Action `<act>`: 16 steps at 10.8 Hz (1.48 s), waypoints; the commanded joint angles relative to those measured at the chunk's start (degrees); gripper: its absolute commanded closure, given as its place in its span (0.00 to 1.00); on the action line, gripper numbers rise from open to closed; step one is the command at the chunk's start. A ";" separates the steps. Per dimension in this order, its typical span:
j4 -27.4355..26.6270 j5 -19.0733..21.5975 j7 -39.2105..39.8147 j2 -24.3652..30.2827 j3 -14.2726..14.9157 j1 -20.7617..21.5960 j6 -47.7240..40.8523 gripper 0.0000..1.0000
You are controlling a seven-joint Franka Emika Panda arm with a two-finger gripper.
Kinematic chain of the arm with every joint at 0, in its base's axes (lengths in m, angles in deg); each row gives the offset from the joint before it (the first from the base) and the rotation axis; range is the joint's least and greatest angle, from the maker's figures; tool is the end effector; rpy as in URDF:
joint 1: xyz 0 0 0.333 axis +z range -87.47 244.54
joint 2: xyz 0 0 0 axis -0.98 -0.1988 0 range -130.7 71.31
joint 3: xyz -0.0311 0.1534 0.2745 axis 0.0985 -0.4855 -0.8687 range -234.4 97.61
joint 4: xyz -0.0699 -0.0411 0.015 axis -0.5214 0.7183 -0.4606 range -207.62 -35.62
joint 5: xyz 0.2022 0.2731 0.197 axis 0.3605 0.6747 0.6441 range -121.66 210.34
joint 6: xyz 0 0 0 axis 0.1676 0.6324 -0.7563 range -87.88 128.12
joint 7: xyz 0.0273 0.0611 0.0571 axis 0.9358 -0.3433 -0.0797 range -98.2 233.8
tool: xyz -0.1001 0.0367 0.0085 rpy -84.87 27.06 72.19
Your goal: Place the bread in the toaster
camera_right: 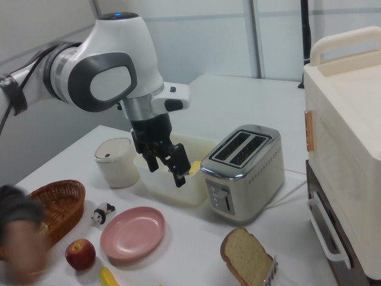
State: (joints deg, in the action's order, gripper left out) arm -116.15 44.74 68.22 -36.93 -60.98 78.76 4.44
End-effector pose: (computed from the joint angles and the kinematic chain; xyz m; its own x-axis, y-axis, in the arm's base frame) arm 0.5909 -0.0689 0.5996 0.9931 -0.1172 -0.0067 -0.1171 -0.9931 0.0092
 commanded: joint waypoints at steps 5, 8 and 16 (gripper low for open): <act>-0.89 -1.10 0.81 0.64 -0.29 0.39 -0.53 0.00; -0.89 -4.08 2.21 0.64 -0.29 0.39 -0.35 0.00; -4.14 -13.93 11.27 -6.73 2.35 -0.57 12.64 0.00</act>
State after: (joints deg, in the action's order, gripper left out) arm -117.89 33.74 78.30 -42.24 -59.45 77.78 12.94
